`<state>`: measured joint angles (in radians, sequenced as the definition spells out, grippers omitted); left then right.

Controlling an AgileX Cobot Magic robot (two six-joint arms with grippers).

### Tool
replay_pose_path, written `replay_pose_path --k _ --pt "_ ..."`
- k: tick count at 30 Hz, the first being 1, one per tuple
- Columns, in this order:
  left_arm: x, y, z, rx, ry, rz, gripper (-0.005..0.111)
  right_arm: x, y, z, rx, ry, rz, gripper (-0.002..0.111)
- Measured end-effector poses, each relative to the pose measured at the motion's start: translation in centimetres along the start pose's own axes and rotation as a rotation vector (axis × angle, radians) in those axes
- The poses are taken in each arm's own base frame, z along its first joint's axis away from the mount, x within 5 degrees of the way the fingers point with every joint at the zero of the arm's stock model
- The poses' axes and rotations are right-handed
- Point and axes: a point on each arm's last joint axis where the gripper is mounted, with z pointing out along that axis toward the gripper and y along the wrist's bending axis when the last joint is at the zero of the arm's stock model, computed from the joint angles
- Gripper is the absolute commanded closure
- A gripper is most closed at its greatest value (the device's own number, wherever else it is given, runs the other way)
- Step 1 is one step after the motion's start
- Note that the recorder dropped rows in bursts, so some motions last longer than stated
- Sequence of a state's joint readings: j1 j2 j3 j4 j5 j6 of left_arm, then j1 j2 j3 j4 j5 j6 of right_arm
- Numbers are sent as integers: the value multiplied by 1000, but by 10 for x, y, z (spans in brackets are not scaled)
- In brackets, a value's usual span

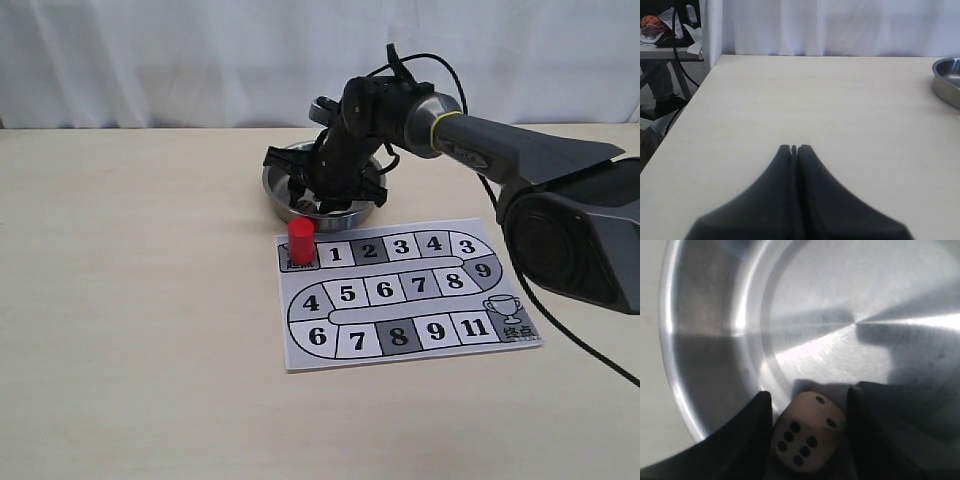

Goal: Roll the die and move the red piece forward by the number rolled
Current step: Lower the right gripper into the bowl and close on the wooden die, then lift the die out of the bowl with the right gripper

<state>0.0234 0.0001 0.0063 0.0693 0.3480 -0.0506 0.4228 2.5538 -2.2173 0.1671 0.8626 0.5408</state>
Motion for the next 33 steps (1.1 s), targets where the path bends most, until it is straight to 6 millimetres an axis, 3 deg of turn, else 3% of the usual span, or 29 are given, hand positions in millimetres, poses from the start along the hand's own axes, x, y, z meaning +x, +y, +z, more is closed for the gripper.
replay_pose_path --k 8,20,33 --pt "0 0 0 0 0 0 107 -11 -3 -4 -30 -65 -11 104" --pt "0 0 0 0 0 0 107 -30 1 -46 -42 -146 -201 104" --pt "0 0 0 0 0 0 107 -31 -9 -91 187 -93 -387 104"
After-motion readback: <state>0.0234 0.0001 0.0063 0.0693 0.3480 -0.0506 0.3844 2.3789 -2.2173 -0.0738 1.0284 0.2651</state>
